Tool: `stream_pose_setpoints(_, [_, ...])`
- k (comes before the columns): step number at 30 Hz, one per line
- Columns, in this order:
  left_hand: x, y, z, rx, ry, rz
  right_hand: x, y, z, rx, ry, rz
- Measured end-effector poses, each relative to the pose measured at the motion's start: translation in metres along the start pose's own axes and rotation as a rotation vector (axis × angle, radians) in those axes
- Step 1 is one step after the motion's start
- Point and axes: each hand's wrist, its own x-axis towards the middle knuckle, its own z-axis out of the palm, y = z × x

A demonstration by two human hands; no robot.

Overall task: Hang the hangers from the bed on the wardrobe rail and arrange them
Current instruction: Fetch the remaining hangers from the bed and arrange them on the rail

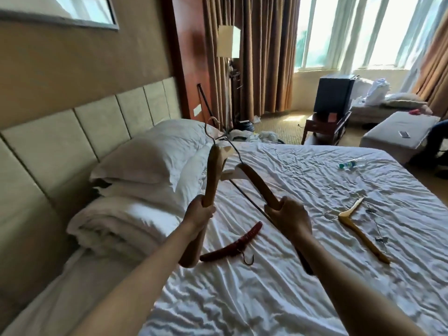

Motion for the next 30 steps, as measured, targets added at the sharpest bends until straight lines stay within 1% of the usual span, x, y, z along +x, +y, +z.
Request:
stream_pose_setpoints(4, [-0.037,-0.018,-0.019,-0.015,0.119,-0.078,-0.019,-0.01,0.007,-0.052,-0.093,-0.077])
stream_pose_setpoints(8, [-0.083,-0.049,-0.057,-0.044,0.204,-0.182,-0.051,-0.027,0.025,-0.04,-0.186,-0.153])
stream_pose_setpoints(11, [-0.117,-0.07,-0.086,-0.083,0.265,-0.232,-0.076,-0.05,0.039,-0.017,-0.247,-0.203])
stream_pose_setpoints(17, [-0.191,-0.11,-0.146,-0.093,0.413,-0.302,-0.14,-0.107,0.065,0.023,-0.353,-0.378])
stream_pose_setpoints(19, [-0.225,-0.123,-0.169,-0.088,0.471,-0.316,-0.169,-0.128,0.077,0.016,-0.383,-0.447])
stream_pose_setpoints(23, [-0.299,-0.15,-0.22,-0.065,0.564,-0.363,-0.242,-0.17,0.1,0.075,-0.448,-0.507])
stream_pose_setpoints(26, [-0.363,-0.171,-0.258,-0.098,0.653,-0.414,-0.308,-0.199,0.117,0.109,-0.522,-0.552])
stream_pose_setpoints(30, [-0.46,-0.198,-0.303,-0.116,0.785,-0.495,-0.405,-0.239,0.131,0.092,-0.595,-0.648])
